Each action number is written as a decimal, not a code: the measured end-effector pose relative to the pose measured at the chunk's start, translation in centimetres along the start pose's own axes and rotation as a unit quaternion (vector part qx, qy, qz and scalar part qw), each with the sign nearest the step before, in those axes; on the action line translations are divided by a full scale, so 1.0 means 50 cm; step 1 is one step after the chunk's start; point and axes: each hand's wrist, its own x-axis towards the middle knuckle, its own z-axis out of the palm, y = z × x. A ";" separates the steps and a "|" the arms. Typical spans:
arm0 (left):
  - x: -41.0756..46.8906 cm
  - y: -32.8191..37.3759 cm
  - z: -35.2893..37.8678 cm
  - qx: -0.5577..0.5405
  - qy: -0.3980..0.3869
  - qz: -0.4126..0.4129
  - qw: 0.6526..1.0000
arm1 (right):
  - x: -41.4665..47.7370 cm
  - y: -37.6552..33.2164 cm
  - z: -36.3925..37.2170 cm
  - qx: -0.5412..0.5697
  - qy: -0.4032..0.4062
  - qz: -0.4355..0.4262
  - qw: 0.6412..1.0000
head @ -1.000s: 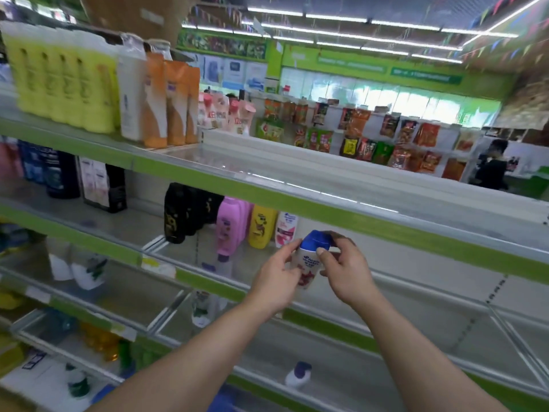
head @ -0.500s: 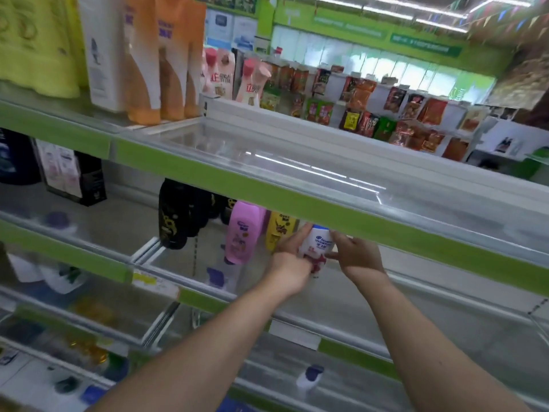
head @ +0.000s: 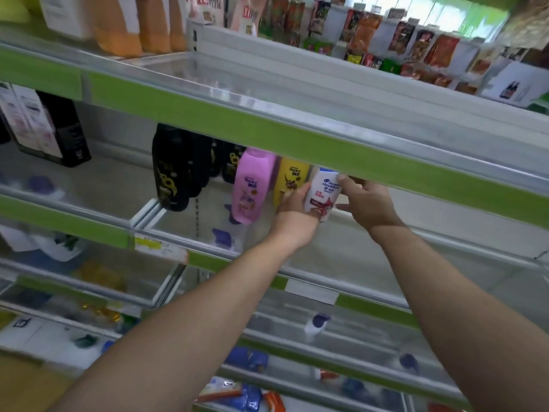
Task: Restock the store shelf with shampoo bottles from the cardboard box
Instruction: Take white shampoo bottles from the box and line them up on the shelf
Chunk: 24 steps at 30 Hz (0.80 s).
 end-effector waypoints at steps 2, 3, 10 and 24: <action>-0.002 -0.007 0.006 0.010 0.003 -0.009 1.000 | 0.001 0.021 0.013 -0.009 0.012 -0.007 1.000; -0.003 -0.009 0.007 0.018 0.005 -0.014 1.000 | 0.001 0.040 0.022 -0.037 0.011 -0.011 0.999; 0.004 -0.018 0.015 0.045 0.025 -0.014 0.999 | -0.053 0.048 0.073 -0.094 -0.026 0.008 0.995; 0.016 -0.011 0.024 0.060 0.028 -0.012 0.998 | -0.037 0.043 0.073 -0.107 -0.043 -0.013 0.993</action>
